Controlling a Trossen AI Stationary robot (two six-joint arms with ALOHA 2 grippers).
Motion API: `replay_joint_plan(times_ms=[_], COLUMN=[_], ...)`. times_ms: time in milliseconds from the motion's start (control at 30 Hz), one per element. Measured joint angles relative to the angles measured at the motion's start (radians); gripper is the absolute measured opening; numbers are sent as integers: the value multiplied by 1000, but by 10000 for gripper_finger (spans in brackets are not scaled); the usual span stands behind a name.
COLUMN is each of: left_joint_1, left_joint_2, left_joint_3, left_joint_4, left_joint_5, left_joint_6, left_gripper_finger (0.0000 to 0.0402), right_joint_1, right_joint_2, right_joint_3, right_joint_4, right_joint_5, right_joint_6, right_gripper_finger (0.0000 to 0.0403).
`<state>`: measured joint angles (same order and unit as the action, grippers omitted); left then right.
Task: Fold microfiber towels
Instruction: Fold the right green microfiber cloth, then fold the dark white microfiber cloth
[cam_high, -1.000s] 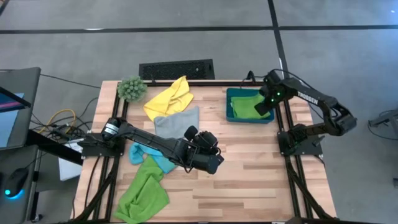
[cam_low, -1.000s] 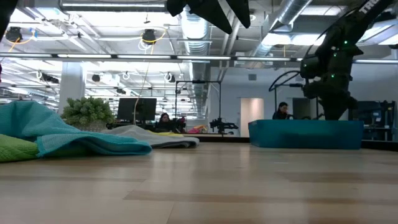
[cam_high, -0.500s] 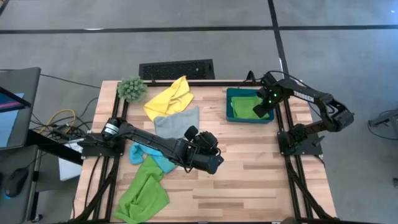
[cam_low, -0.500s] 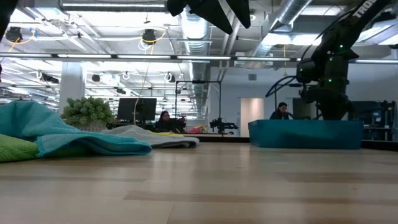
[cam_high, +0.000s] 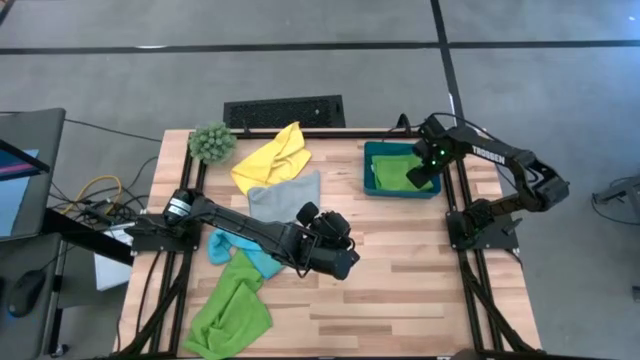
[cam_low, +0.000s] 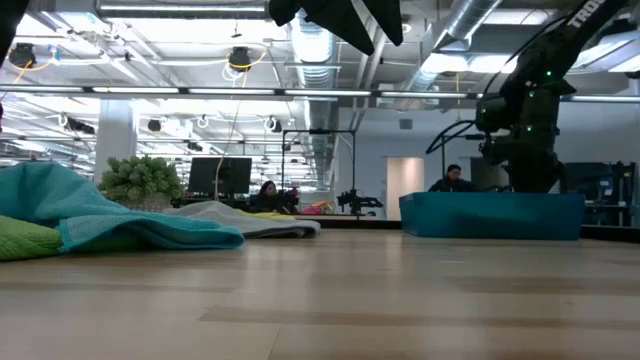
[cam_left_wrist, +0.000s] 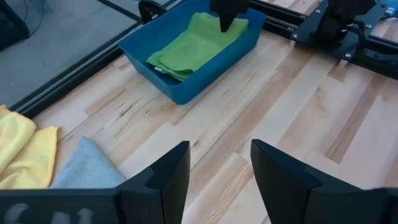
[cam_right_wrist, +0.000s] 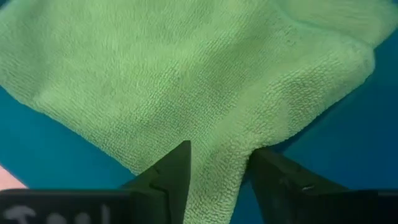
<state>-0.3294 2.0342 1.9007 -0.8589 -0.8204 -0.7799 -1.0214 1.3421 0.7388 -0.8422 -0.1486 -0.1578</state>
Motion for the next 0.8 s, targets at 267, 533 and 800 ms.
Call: replay_joint_plan(times_ms=[267,533,800], left_joint_1=[0,1,-3], left_joint_2=[0,-14,-101], left_joint_3=[0,0,1], left_joint_4=[-31,-165,-557], left_joint_5=[12,13,105], left_joint_6=[-17,-170,-503], left_gripper_finger=[164,164,164], right_joint_1=[-2,60,325], right_joint_2=[-58,-146,-288], right_joint_3=[74,151,237], right_joint_4=[-74,-153,-114], right_joint_5=[43,45,41], right_joint_6=[58,62,94], right_gripper_finger=[200,187,178])
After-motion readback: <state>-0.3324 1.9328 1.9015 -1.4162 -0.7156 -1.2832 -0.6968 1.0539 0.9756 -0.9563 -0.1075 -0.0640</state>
